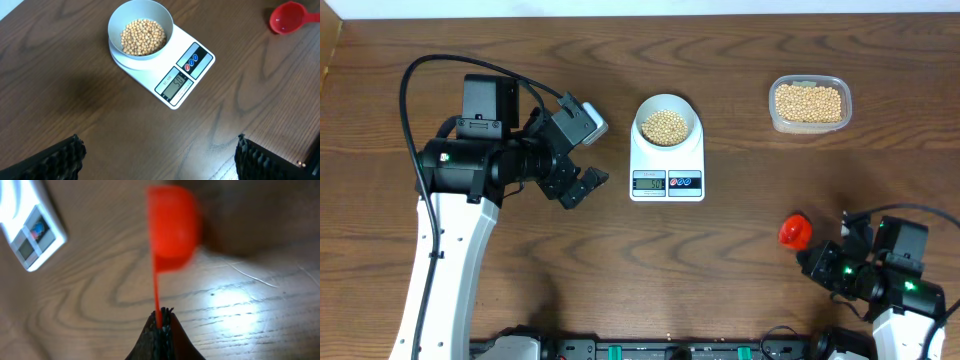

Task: Scoop item into bowl and weigh 50g on scale
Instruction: 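Carry the red scoop down to the lower right table area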

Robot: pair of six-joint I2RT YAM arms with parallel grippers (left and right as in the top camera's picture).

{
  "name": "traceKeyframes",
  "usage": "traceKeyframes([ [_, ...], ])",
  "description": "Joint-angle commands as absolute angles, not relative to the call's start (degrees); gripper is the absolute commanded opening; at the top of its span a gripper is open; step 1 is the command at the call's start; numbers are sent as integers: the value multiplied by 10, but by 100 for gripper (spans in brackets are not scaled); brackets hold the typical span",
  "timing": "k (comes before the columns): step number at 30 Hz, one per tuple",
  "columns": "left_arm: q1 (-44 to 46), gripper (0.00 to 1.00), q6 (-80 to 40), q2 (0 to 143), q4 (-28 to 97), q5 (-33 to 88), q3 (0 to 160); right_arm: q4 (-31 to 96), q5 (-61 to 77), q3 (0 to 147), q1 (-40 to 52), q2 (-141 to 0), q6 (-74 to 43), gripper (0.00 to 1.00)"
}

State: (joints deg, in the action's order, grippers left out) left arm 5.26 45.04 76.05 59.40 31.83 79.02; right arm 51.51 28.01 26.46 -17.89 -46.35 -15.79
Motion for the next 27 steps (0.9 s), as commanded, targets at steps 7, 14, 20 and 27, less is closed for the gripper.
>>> traceKeyframes([
  [7,51,98,454,760,595,328,801,411,241,207,-184,-460,-233,2],
  [14,51,98,454,760,595,328,801,414,176,207,-184,-460,-231,45],
  [20,51,98,454,760,595,328,801,373,135,207,-184,-460,-208,99],
  [27,51,98,454,760,595,328,801,304,49,207,-184,-460,-190,99],
])
